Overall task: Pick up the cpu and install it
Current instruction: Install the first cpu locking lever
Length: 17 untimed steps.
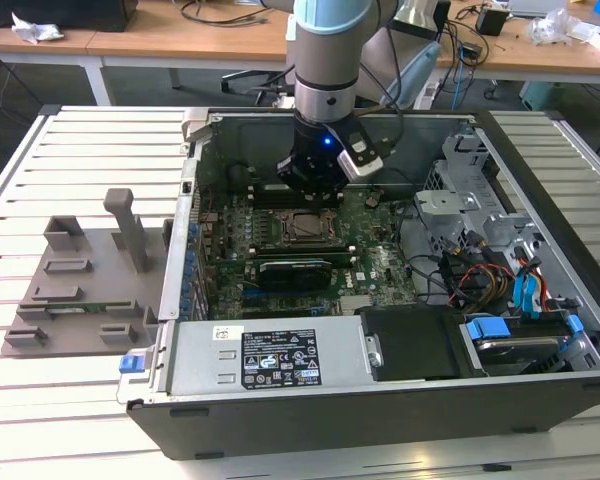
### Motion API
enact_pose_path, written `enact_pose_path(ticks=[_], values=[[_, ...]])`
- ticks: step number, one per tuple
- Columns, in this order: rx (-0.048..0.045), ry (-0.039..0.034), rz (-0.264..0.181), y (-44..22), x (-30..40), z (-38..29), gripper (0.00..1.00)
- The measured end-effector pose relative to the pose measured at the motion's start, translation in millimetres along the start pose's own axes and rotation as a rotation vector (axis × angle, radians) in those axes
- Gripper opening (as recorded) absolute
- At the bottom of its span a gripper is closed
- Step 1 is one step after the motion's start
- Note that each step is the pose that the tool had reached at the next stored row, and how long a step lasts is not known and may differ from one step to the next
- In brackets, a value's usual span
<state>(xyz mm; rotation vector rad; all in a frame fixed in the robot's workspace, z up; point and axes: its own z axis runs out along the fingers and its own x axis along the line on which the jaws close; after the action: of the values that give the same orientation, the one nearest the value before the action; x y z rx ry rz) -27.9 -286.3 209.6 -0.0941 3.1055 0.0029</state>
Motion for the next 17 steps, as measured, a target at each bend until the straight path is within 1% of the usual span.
enact_pose_path(ticks=[5,8,17], values=[[0.003,0.0003,0.0,-0.1,0.0,-1.4,0.11],[0.0038,0.0002,0.0,-0.1,-0.2,-4.7,0.11],[0.006,0.0004,0.0,0.0,-0.6,-17.8,0.11]])
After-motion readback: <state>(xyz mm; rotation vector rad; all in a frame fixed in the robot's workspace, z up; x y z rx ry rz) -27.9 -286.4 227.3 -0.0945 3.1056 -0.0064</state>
